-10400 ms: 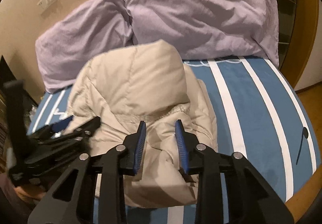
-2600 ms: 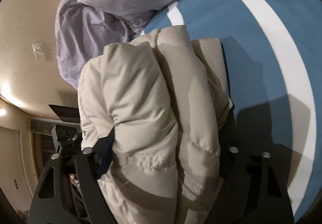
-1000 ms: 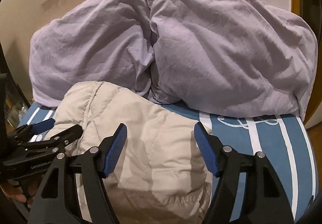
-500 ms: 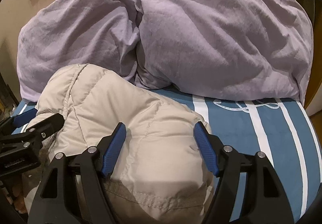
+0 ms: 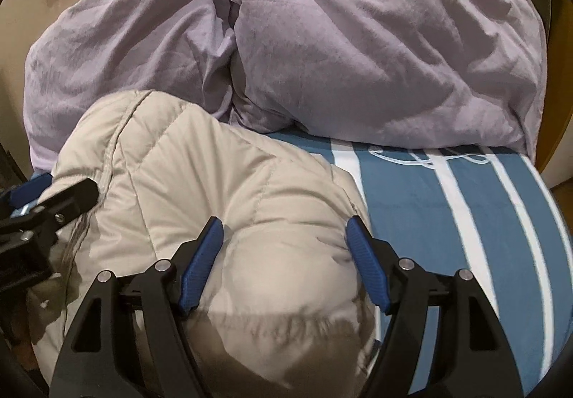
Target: Fold large clothes
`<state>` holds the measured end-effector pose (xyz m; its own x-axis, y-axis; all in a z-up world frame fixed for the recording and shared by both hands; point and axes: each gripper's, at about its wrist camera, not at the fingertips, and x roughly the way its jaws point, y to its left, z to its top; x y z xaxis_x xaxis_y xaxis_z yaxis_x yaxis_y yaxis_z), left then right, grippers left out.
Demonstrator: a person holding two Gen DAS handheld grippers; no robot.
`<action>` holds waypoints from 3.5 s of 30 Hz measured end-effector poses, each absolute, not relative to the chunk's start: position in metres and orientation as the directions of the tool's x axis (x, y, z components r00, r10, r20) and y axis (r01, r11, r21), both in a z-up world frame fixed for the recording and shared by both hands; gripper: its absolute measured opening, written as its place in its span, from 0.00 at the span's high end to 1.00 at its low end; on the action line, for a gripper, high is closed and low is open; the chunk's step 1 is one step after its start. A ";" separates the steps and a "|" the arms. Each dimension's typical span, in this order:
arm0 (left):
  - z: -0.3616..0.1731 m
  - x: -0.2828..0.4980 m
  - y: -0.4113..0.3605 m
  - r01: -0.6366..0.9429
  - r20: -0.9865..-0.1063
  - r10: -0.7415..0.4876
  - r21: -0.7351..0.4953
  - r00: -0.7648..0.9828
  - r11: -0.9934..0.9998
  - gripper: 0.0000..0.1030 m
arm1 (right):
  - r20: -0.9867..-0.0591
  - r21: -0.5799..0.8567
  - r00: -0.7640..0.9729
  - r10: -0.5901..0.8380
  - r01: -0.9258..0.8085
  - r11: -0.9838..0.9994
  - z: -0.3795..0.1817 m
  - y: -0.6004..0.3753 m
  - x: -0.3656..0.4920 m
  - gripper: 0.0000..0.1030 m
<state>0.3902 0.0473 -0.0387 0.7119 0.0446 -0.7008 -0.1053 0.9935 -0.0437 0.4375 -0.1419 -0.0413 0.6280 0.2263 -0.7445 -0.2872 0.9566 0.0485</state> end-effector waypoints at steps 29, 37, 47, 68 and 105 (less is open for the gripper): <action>0.001 0.131 0.037 -0.138 -0.715 -0.054 -0.208 0.697 0.968 0.06 | -0.830 0.181 0.455 0.323 -0.329 0.927 0.015 -0.198 0.228 0.04; -0.003 0.111 0.036 -0.161 -0.708 -0.063 -0.245 0.703 0.956 0.06 | -0.811 0.185 0.475 0.341 -0.346 0.920 0.018 -0.197 0.212 0.04; -0.007 0.110 0.037 -0.167 -0.715 -0.082 -0.271 0.694 0.948 0.02 | -0.803 0.149 0.498 0.327 -0.364 0.919 0.020 -0.191 0.205 0.01; -0.009 0.109 0.037 -0.171 -0.717 -0.082 -0.273 0.692 0.947 0.02 | -0.806 0.154 0.493 0.328 -0.360 0.920 0.017 -0.191 0.203 0.01; -0.002 0.112 0.030 -0.139 -0.706 -0.102 -0.276 0.701 0.951 0.02 | -0.794 0.177 0.498 0.349 -0.360 0.916 0.020 -0.193 0.203 0.01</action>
<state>0.1118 0.0297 -0.0025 0.7006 -0.1022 -0.7062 -0.1394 0.9510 -0.2759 0.2026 -0.1932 0.0199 0.4982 0.3490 -0.7937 -0.3602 0.9160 0.1767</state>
